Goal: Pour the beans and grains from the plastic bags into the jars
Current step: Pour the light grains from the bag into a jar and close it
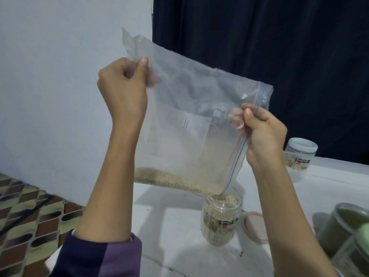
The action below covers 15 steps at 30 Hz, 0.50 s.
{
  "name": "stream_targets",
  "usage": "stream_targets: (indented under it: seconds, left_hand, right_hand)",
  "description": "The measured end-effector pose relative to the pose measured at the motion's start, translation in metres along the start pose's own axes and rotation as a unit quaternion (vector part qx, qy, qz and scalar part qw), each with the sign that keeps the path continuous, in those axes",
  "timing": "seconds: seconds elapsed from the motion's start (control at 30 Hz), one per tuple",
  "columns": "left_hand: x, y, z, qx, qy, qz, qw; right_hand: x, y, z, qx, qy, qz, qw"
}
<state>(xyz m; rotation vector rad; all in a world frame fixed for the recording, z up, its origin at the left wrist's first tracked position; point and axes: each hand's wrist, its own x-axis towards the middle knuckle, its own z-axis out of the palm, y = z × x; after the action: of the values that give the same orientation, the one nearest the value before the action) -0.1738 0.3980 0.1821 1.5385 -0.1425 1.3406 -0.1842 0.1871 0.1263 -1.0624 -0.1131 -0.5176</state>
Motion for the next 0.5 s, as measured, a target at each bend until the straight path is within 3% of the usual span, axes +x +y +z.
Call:
stream_targets:
  seconds: [0.33,0.5]
  left_hand:
    - [0.0012,0.0038,-0.001,0.006,0.007,0.012,1.0]
    - [0.0017,0.0062,-0.0023,0.003,-0.001,0.017,1.0]
  right_hand:
    - [-0.005,-0.0008,0.0017,-0.013,-0.026,0.02,0.999]
    - [-0.0046,-0.0038,0.0013,0.012,0.004,0.021,1.0]
